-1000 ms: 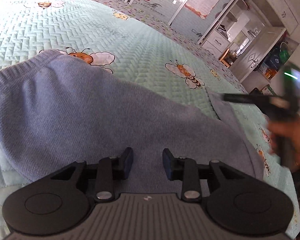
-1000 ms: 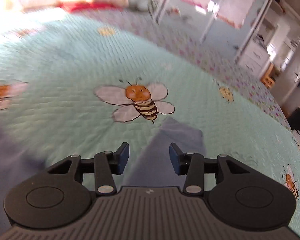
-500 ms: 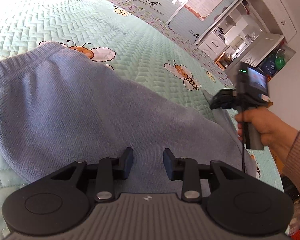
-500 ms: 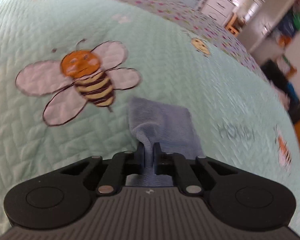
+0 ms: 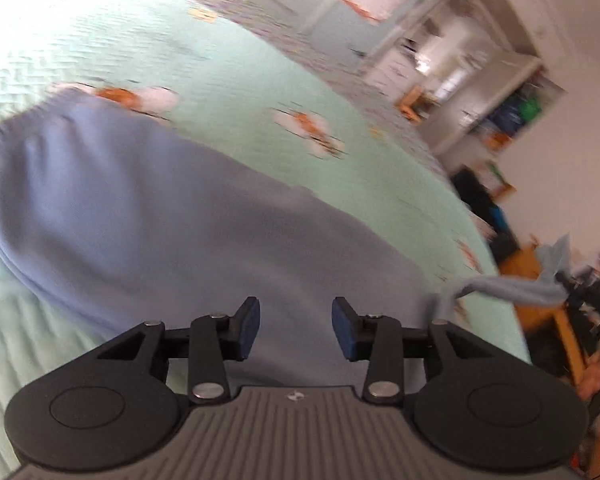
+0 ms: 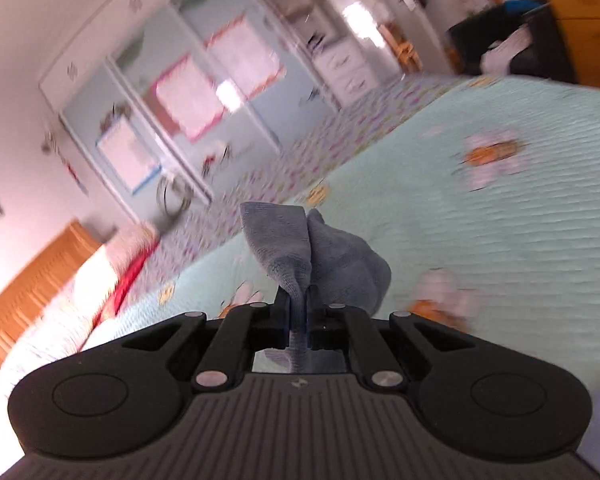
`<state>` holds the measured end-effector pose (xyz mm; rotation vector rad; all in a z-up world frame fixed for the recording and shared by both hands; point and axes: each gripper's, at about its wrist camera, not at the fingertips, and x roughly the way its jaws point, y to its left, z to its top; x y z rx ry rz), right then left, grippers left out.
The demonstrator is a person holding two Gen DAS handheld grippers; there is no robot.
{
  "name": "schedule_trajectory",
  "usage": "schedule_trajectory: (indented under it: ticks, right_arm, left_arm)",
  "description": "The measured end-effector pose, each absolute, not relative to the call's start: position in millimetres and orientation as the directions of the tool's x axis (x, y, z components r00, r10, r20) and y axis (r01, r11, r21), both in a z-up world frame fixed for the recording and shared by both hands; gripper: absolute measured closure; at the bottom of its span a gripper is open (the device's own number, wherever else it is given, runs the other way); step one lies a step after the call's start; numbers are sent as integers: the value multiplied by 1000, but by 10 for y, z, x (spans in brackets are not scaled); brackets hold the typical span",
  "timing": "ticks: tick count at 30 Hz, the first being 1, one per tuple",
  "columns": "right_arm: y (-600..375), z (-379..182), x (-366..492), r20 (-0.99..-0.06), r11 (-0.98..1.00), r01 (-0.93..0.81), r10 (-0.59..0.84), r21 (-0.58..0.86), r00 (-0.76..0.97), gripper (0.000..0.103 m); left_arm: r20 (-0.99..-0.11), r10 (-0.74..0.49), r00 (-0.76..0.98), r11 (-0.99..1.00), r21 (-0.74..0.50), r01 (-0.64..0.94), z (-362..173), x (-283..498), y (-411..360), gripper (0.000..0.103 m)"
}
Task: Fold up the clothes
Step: 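Grasp the garment leg end with the right tool and lift it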
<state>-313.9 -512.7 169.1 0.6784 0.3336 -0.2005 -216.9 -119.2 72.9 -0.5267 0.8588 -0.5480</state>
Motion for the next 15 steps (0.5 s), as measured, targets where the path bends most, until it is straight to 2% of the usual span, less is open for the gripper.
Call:
schedule_trajectory:
  ticks: [3,7,10,15]
  right_arm:
    - [-5355,1457,-3677,-373,728,316,-89,608,924,97]
    - [-5537,985,-4069,-405,664,348,-75,661,911,97]
    - [-5616,742,-4211,-391,593,345,-55,728,919,97]
    - [-5847,613,-4404,-361,519,342,-67,784,930,97]
  left_arm:
    - [-521,-714,467,672,-697,250,757,-2389,-1394,59]
    - [-482,-780,398,576,-802,158,646,-2556,-1621,59]
    - [-476,-783,401,544,-837,67,572,-2617,-1746,58]
    - [-502,-743,442,560,-829,-1,540,-2688,-1905,51]
